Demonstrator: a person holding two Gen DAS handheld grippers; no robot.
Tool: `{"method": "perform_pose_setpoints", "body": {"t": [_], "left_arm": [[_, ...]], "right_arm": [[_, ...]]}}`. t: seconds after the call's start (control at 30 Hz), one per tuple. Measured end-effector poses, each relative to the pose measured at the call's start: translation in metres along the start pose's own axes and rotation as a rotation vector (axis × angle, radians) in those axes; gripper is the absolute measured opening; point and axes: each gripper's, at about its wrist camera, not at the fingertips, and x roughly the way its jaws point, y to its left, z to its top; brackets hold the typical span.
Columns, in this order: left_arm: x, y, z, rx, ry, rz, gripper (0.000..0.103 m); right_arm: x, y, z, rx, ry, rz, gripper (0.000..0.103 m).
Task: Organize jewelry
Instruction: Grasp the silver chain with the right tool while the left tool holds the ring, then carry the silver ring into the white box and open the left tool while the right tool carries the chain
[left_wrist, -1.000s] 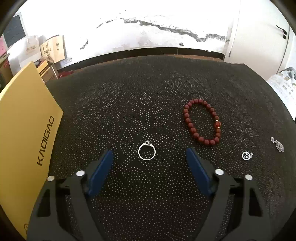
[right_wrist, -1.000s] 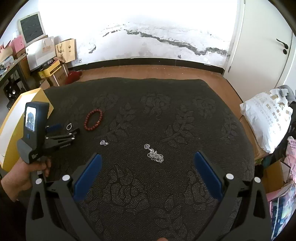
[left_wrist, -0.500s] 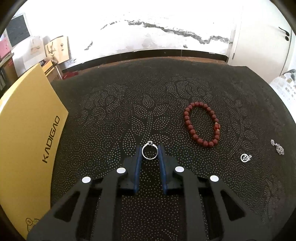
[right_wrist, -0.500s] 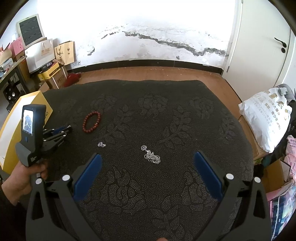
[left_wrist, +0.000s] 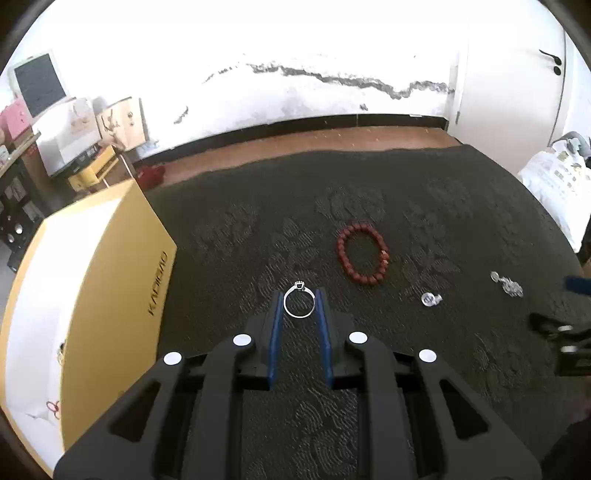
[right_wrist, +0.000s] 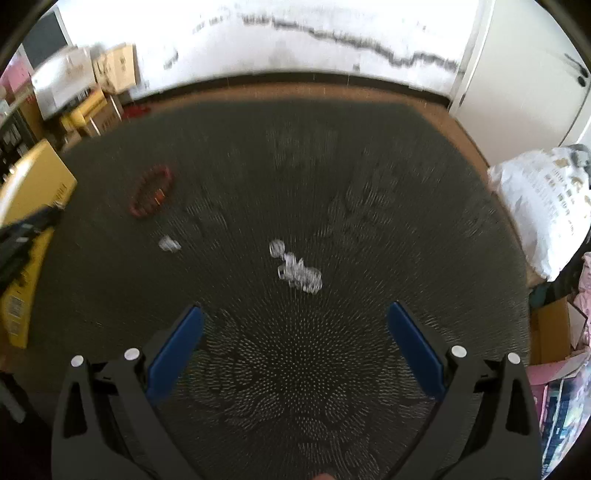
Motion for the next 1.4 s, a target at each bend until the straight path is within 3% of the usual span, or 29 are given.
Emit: {"method": "perform_pose_setpoints", "body": {"t": [0.1, 0.23, 0.47, 0.57, 0.6, 0.7, 0.73, 1.0, 1.23, 1.4], "left_arm": [[0.001, -0.003, -0.001, 0.001, 0.012, -0.017, 0.018], [-0.005, -0.002, 0.003, 0.002, 0.002, -0.046, 0.018], [-0.012, 0.003, 0.004, -0.014, -0.012, -0.059, 0.018], [-0.012, 0.007, 0.003, -0.020, -0.008, -0.061, 0.018], [-0.012, 0.008, 0.004, -0.022, -0.008, -0.060, 0.018], [-0.012, 0.007, 0.005, -0.025, -0.010, -0.059, 0.018], [-0.012, 0.006, 0.004, -0.023, -0.010, -0.060, 0.018], [-0.016, 0.006, 0.006, -0.009, -0.017, -0.050, 0.018], [-0.025, 0.014, 0.005, -0.025, -0.012, -0.045, 0.018], [-0.040, 0.023, 0.003, -0.050, -0.011, -0.045, 0.018]], "right_arm": [[0.031, -0.004, -0.007, 0.014, 0.072, -0.031, 0.096], [0.036, -0.014, -0.002, 0.059, 0.012, 0.003, 0.097], [0.041, -0.014, 0.002, 0.096, -0.070, -0.017, 0.098], [0.035, -0.009, 0.003, 0.058, -0.118, 0.015, 0.073], [0.034, -0.009, 0.003, 0.050, -0.125, 0.024, 0.057], [0.032, -0.007, 0.005, 0.039, -0.133, 0.043, 0.035], [0.032, -0.007, 0.005, 0.039, -0.133, 0.042, 0.011], [0.018, -0.006, 0.005, 0.023, -0.158, 0.075, 0.009], [-0.052, 0.011, 0.024, 0.007, -0.256, 0.160, 0.009], [-0.084, 0.035, 0.033, -0.017, -0.274, 0.186, 0.009]]}}
